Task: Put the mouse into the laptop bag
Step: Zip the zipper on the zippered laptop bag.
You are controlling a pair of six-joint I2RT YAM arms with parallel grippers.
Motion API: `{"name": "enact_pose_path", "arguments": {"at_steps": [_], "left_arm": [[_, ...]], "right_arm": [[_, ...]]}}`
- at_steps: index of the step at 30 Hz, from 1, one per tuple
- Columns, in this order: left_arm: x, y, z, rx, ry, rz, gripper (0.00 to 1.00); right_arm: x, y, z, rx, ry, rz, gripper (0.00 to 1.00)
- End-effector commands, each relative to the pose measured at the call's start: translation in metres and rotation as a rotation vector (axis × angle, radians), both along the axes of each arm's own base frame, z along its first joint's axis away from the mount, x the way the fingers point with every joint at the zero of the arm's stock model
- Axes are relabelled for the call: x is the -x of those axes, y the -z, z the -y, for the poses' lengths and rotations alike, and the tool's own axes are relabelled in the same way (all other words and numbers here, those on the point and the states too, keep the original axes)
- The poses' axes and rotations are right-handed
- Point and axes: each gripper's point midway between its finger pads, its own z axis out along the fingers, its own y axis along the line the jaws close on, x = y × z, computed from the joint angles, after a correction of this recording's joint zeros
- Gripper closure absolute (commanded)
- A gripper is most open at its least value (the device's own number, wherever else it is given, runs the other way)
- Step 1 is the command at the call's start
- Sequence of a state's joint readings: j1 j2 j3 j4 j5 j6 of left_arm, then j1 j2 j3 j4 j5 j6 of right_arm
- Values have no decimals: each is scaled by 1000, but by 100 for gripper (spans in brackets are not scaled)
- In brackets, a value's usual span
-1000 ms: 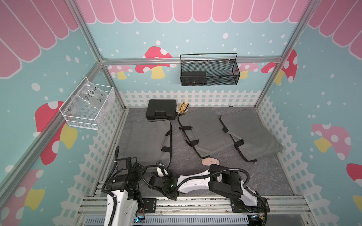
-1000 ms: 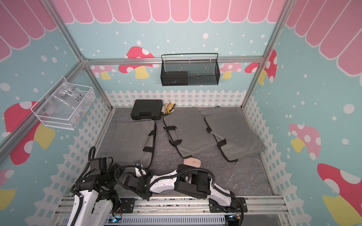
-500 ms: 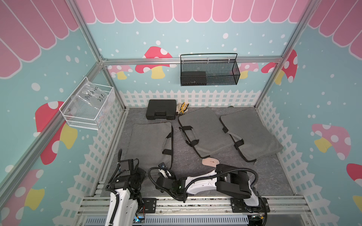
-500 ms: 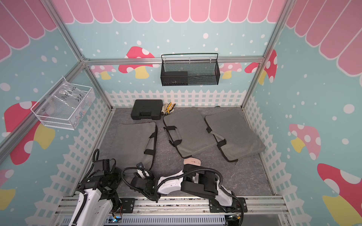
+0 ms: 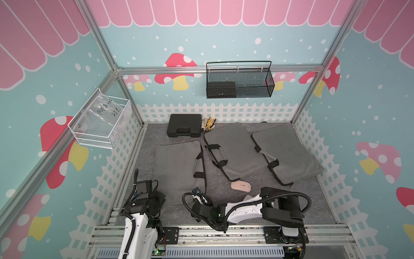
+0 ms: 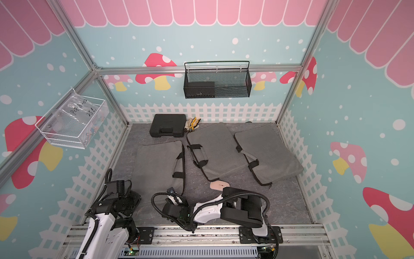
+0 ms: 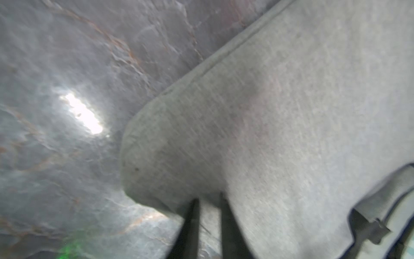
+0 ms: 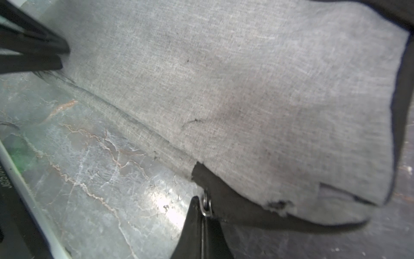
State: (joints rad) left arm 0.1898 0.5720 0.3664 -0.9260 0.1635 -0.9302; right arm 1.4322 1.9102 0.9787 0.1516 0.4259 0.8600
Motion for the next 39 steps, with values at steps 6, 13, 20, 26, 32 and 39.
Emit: {"name": "enact_pose_path", "arguments": {"at_steps": [6,13,20,26,32,39], "left_arm": [[-6,-23,26,136,46,144,24],[-4,1,29,178,9,132,23],[-3,8,10,67,-22,90,76],[-7,4,-1,6,-11,38,100],[-9,5,-2,1,-5,34,100],[-8,0,-2,-4,-6,59,100]], "right_arm": [[11,-10,-36,-28,-93,7,100],[30,-17,-69,-96,-178,-9,100],[43,-13,-69,-112,-206,-19,100],[38,-8,-39,-75,-176,-25,100],[22,9,13,-15,-70,-43,100],[6,19,55,23,12,-39,100]]}}
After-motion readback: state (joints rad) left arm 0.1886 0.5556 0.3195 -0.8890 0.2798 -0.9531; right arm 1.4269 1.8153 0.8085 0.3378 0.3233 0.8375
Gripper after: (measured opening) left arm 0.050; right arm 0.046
